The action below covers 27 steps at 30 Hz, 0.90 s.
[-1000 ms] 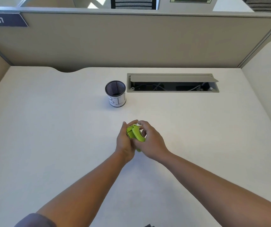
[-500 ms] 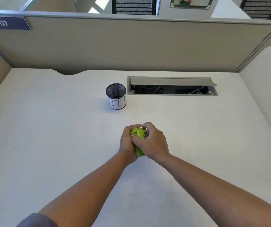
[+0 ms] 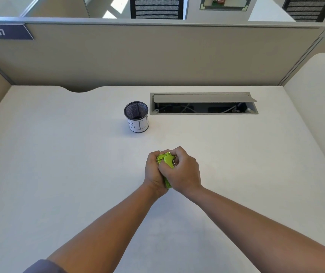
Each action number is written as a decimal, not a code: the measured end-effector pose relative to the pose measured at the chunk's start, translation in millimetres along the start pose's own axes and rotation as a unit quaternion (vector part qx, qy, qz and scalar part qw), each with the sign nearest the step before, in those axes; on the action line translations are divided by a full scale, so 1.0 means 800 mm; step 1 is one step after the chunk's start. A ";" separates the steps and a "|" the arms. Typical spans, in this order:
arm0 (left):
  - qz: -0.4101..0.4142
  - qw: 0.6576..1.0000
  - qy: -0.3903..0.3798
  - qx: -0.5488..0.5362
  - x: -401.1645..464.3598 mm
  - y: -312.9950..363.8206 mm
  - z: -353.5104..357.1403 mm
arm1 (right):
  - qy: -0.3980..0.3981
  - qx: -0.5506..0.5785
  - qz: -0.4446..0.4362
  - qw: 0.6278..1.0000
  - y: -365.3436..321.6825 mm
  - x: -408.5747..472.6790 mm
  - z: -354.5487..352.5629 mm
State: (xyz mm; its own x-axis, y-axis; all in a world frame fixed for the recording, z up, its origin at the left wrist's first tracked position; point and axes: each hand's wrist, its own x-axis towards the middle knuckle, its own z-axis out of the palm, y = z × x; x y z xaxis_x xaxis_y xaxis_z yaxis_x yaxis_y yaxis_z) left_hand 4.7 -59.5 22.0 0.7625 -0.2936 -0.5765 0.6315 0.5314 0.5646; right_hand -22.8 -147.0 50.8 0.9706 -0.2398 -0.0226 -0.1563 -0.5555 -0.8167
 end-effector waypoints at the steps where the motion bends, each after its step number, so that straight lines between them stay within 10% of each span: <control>1: -0.001 1.000 0.001 -0.001 0.000 0.000 0.000 | 0.002 0.002 -0.001 1.000 0.000 0.000 0.000; 27: -0.014 0.999 -0.006 -0.051 0.000 -0.003 -0.006 | 0.030 -0.033 0.001 0.999 -0.002 0.004 0.002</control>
State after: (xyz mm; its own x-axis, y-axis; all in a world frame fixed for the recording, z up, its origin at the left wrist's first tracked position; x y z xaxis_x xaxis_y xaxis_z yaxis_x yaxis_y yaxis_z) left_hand 2.8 -56.6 17.7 0.7463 -0.3196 -0.5839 0.6363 0.6001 0.4848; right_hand -19.3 -145.5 51.4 0.9580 -0.2866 0.0122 -0.1716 -0.6066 -0.7763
